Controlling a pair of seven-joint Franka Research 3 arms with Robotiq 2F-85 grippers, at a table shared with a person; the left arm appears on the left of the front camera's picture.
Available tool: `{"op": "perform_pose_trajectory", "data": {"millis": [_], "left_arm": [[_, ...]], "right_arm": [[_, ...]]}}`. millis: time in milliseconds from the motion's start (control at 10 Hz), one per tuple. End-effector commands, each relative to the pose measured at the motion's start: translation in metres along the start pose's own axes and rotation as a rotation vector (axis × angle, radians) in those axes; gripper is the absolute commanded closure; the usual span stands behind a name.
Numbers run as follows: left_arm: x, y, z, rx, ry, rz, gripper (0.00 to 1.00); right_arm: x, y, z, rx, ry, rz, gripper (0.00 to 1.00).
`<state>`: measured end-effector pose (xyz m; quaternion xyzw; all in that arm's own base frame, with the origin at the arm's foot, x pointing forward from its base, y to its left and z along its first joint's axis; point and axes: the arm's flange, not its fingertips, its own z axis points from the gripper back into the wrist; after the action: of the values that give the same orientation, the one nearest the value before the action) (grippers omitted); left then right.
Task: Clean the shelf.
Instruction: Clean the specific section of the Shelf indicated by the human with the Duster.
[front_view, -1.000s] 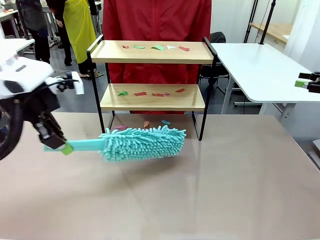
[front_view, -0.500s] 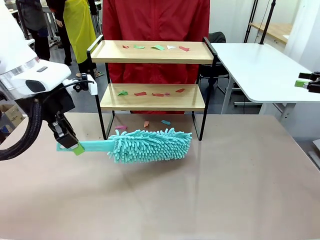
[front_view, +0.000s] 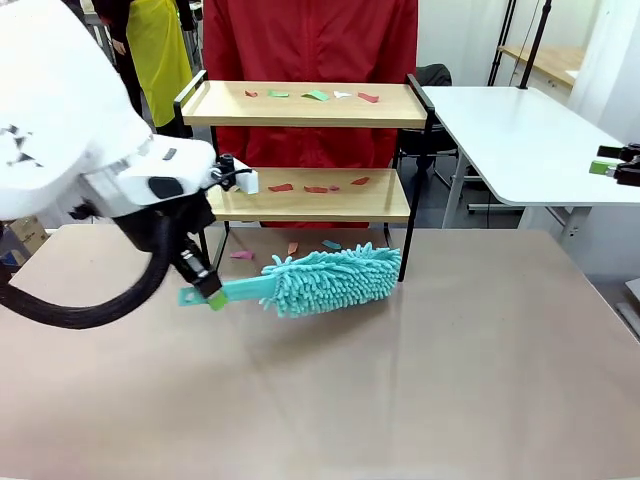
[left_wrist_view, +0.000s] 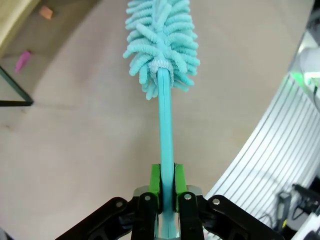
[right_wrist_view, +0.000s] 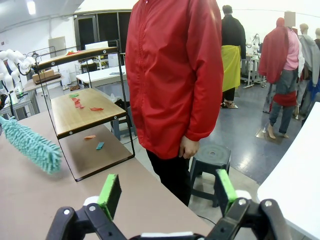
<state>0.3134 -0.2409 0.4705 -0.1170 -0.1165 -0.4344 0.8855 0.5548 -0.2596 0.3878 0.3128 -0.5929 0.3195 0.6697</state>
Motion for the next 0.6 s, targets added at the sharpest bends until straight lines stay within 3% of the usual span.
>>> {"op": "perform_pose_trajectory", "data": {"millis": [0,500], "left_arm": [[0.014,-0.008,-0.012,-0.003,-0.033,0.152,0.87],[0.073,-0.031,-0.063,-0.024,-0.126,0.416,0.87]], "right_arm": [[0.002,0.001,-0.001,0.000,-0.001,0.002,0.00],[0.002,0.001,-0.001,0.000,-0.001,0.002,0.00]]}}
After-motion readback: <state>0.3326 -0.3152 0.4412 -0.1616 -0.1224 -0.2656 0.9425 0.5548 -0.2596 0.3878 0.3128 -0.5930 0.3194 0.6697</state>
